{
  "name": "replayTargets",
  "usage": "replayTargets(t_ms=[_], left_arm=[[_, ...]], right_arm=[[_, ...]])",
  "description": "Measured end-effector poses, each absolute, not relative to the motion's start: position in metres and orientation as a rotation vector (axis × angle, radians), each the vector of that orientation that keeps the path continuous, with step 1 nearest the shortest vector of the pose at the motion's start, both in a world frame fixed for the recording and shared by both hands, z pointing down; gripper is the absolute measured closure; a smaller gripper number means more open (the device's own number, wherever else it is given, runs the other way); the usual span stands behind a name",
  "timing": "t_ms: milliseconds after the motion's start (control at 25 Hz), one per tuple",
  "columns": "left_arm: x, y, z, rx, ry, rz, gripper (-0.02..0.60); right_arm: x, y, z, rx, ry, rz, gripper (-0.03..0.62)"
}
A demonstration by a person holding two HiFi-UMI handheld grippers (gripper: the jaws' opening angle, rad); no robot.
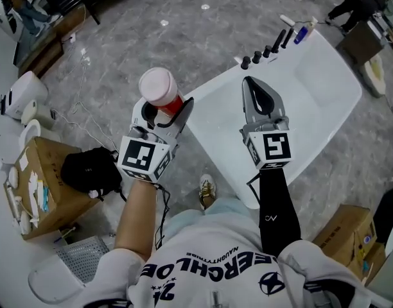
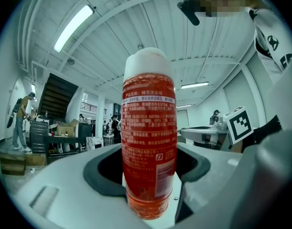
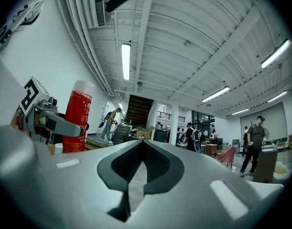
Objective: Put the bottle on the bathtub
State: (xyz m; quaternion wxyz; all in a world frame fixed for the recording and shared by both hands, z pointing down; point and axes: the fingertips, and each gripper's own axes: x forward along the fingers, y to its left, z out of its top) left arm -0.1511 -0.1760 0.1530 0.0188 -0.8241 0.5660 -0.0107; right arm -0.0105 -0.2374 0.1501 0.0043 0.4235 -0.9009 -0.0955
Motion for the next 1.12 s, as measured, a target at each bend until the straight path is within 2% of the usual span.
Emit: replayTargets(t_ms=[600,1120], left_arm=[[-0.15,-0.293,0.204,-2.65,1.712,-0.073,0.181],[-0.141,-0.357,0.287,-2.735,1.579,-0.102,0.179]], right_arm=[[-0.028,-0.324,0.227,1.283,-2.834,-0.129,0.563],[-0.05,-0.374,0.314,1.242,-2.854,-0.024,0.563]])
